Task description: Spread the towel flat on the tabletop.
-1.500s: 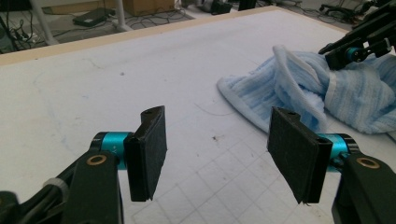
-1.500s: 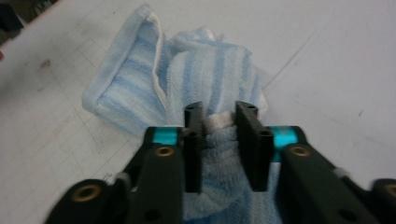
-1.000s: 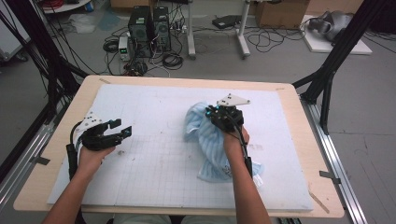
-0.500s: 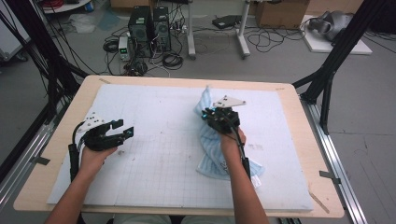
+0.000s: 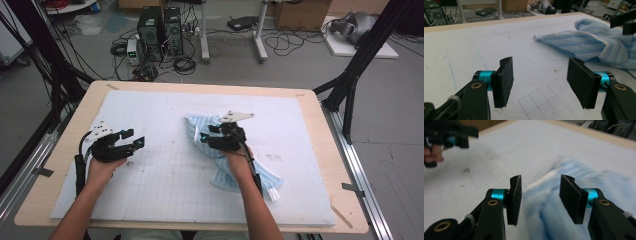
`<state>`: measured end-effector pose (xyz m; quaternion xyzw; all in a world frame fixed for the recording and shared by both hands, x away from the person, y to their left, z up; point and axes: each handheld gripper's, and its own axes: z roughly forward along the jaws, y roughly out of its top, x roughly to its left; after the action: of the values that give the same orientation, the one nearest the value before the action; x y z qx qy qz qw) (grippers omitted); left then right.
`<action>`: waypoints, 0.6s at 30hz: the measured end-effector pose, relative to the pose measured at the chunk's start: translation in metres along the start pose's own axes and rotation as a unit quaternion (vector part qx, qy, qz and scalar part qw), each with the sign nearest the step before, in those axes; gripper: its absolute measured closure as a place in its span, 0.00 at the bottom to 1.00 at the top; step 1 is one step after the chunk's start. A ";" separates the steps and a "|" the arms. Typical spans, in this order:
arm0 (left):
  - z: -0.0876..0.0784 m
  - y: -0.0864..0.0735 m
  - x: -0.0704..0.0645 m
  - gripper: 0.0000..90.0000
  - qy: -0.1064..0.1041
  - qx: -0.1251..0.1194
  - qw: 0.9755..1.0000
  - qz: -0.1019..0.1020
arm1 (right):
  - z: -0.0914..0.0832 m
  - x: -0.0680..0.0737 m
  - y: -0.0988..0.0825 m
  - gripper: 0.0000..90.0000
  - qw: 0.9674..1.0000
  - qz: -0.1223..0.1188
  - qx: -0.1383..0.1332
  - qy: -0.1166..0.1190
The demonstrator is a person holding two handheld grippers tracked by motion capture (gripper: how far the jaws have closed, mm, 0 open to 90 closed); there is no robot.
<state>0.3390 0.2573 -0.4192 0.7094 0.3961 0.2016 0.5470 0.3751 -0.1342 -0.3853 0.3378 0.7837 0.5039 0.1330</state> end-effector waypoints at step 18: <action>0.028 0.005 -0.022 0.43 -0.041 -0.009 0.999 -0.019 | -0.039 -0.021 -0.065 0.92 0.992 -0.029 0.125 -0.020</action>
<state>0.3475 0.2222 -0.4203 0.7048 0.3848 0.1658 0.5725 0.3435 -0.1930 -0.4273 0.3392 0.8472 0.3909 0.1199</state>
